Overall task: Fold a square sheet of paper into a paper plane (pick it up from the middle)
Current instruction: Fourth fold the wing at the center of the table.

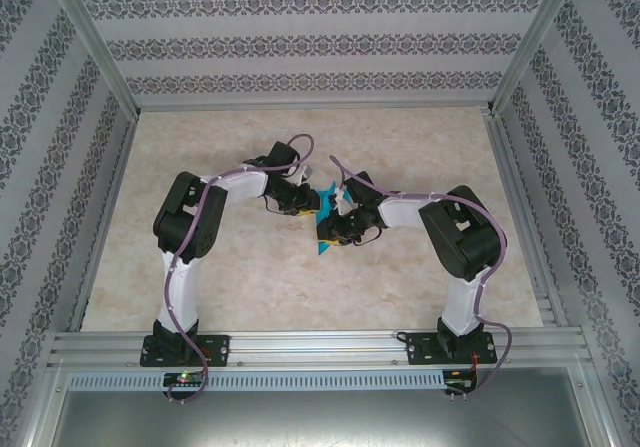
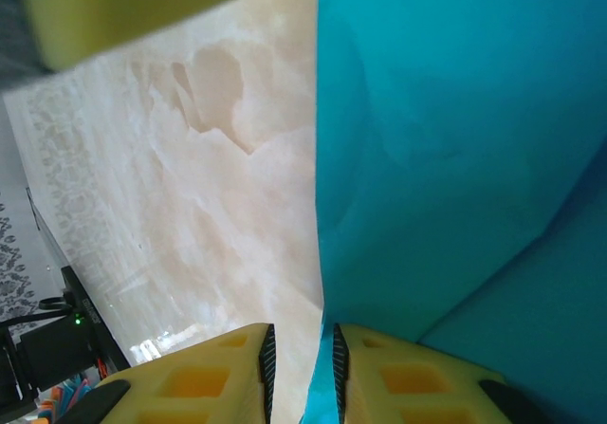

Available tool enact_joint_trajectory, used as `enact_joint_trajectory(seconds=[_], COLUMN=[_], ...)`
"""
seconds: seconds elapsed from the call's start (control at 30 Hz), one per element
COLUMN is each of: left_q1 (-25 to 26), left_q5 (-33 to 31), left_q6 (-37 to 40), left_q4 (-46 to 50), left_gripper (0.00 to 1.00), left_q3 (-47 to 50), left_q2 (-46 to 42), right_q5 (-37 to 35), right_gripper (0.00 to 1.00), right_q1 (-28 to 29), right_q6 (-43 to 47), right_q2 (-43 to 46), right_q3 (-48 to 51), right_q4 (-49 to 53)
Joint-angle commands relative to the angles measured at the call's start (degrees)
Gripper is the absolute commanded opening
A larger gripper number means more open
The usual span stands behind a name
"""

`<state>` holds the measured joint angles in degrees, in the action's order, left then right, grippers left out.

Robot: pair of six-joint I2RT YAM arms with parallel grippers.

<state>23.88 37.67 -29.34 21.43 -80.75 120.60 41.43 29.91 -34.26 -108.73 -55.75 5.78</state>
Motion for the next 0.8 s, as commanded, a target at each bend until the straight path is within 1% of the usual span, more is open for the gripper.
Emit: enact_joint_trajectory(seconds=[0.0,0.1,0.3,0.77], left_q1=[-0.2,0.4,2.4,3.2], left_q5=[-2.5,-3.7,-3.9,-1.3], left_q6=[0.9,0.9,0.0,-1.2], left_q4=[3.8,4.5,3.3,-0.9], left_gripper=[0.31,0.35,0.37,0.37], left_q3=[-1.3,-0.5,1.8,4.0], left_q2=[-4.4,-6.2,-9.0,-4.0], right_q5=[-2.4,-2.5,-2.8,-3.1], right_gripper=[0.26,0.26,0.26,0.26], right_q1=[0.8,0.8,0.8,0.9], right_q6=[2.0,2.4,2.8,2.7], right_q2=[-2.0,-1.9,-1.2,0.6], right_q3=[-0.3,0.0,0.4,0.6], right_q4=[2.6,2.5,2.9,3.2])
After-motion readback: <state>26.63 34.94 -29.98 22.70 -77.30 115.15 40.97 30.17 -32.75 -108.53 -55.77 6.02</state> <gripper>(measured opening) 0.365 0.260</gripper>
